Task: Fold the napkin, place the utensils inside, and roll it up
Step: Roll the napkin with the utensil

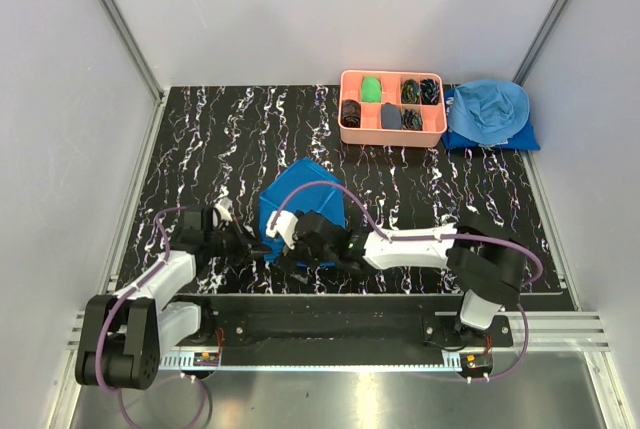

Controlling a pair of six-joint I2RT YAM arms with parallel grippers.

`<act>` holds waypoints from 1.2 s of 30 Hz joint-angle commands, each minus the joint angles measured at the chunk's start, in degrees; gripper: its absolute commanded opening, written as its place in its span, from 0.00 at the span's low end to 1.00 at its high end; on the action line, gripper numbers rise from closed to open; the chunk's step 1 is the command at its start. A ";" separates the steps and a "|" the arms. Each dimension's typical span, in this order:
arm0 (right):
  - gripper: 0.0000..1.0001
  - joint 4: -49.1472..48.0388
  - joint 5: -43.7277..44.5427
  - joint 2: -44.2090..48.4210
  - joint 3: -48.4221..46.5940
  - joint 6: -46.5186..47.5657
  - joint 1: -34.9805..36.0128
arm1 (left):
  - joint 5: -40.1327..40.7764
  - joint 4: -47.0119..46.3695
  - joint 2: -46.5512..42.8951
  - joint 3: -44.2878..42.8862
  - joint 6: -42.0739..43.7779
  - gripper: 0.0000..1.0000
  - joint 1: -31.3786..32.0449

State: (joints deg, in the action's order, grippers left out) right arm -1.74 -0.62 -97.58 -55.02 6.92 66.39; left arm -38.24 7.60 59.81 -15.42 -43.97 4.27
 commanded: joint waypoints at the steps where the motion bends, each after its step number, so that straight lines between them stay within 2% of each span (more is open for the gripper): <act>1: 0.99 -11.44 13.26 -1.64 0.97 3.54 1.37 | -4.65 0.58 0.48 -2.60 1.43 0.00 -1.28; 8: 0.97 -12.32 14.68 -5.60 1.32 7.14 4.36 | -6.14 0.05 1.62 -2.60 1.16 0.00 -2.34; 19: 0.97 -13.56 16.09 -3.84 4.22 4.07 6.73 | -7.29 -0.48 2.59 -2.69 1.16 0.00 -3.83; 26: 0.90 -12.85 26.54 -9.38 2.12 2.75 6.73 | -7.73 -0.56 2.42 -2.69 1.16 0.00 -4.18; 29: 0.78 -12.76 29.18 -9.91 2.47 3.01 6.73 | -8.43 -1.35 2.59 -2.60 0.99 0.00 -4.19; 30: 0.66 -12.68 29.45 -9.65 2.64 3.27 6.73 | -8.61 -1.44 2.76 -2.51 0.99 0.00 -4.19; 31: 0.59 -12.85 29.36 -9.47 3.16 3.63 6.82 | -8.96 -1.88 2.85 -2.51 0.99 0.00 -4.19; 34: 0.44 -13.55 27.79 -8.59 4.13 5.64 6.73 | -9.40 -2.41 3.29 -2.42 0.90 0.00 -4.27; 36: 0.40 -13.64 26.20 -8.24 4.22 7.14 6.73 | -9.57 -2.67 3.82 -2.51 0.90 0.00 -4.19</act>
State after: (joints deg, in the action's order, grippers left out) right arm -15.68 24.80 -106.13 -51.72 11.20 72.86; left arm -44.60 7.33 62.81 -15.77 -43.35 0.36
